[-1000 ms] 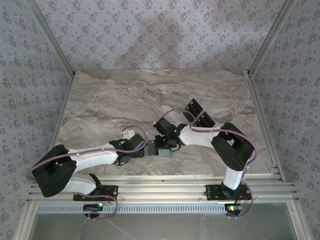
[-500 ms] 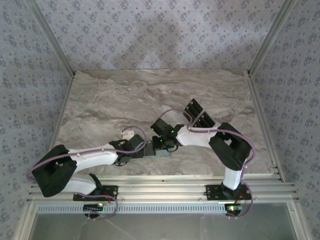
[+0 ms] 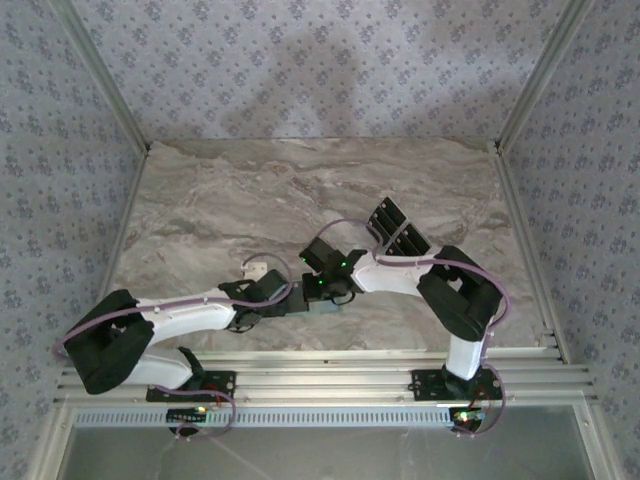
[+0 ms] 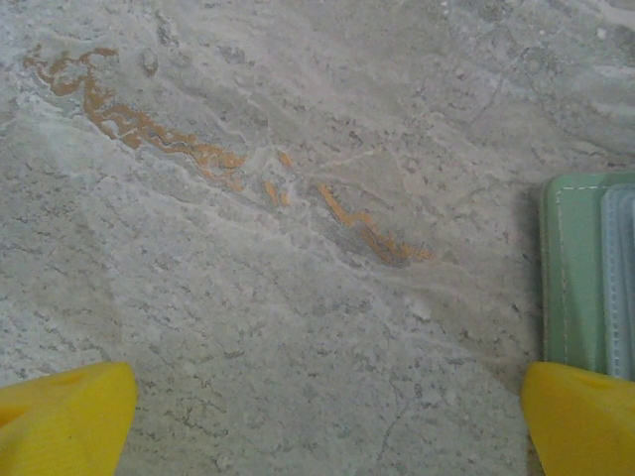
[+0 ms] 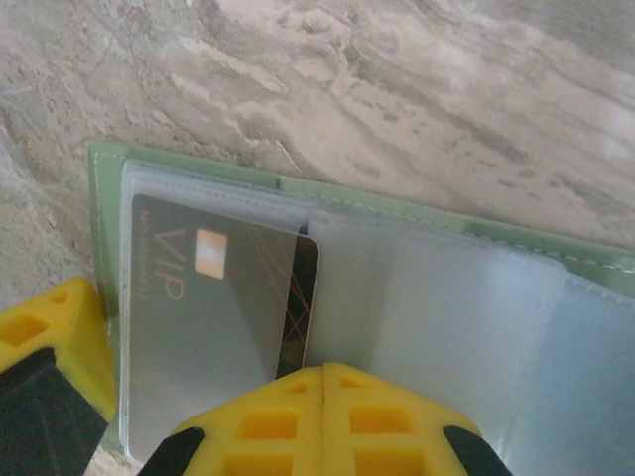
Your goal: Put the credit cards into the card holder
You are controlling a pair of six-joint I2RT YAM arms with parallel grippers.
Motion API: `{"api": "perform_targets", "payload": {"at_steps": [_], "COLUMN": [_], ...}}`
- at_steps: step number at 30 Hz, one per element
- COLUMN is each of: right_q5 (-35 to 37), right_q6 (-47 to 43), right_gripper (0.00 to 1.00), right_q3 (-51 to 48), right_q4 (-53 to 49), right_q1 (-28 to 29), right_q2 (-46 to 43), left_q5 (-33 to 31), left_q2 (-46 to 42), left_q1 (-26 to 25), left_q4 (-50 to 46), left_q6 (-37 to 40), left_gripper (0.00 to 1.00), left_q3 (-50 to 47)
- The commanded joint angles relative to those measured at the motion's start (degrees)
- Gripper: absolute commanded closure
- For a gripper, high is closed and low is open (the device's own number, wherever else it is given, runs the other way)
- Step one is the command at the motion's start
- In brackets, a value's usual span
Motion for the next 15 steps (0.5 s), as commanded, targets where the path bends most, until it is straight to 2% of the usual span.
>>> {"api": "perform_targets", "payload": {"at_steps": [1,7,15], "right_q5": [-0.29,-0.2,0.9], "right_q6": [0.16,-0.73,-2.67], "right_gripper": [0.97,0.97,0.97], "right_q3": [-2.41,-5.11,-2.84], "right_q4": [-0.4,-0.62,-3.48], "right_q1": [-0.79,-2.83,-2.7], "right_q2": [-3.31,-4.26,-6.17], "left_q5": [0.0,-0.02,-0.1], "left_q2": [-0.29,-0.2,-0.29], "left_q1": [0.09,0.09,0.09], "left_q4": [-0.84,-1.01,-1.17], "left_q6": [-0.57,-0.71,-0.65], "left_gripper": [0.0,0.0,0.0], "left_q3": [-0.04,-0.14,-0.16]}}
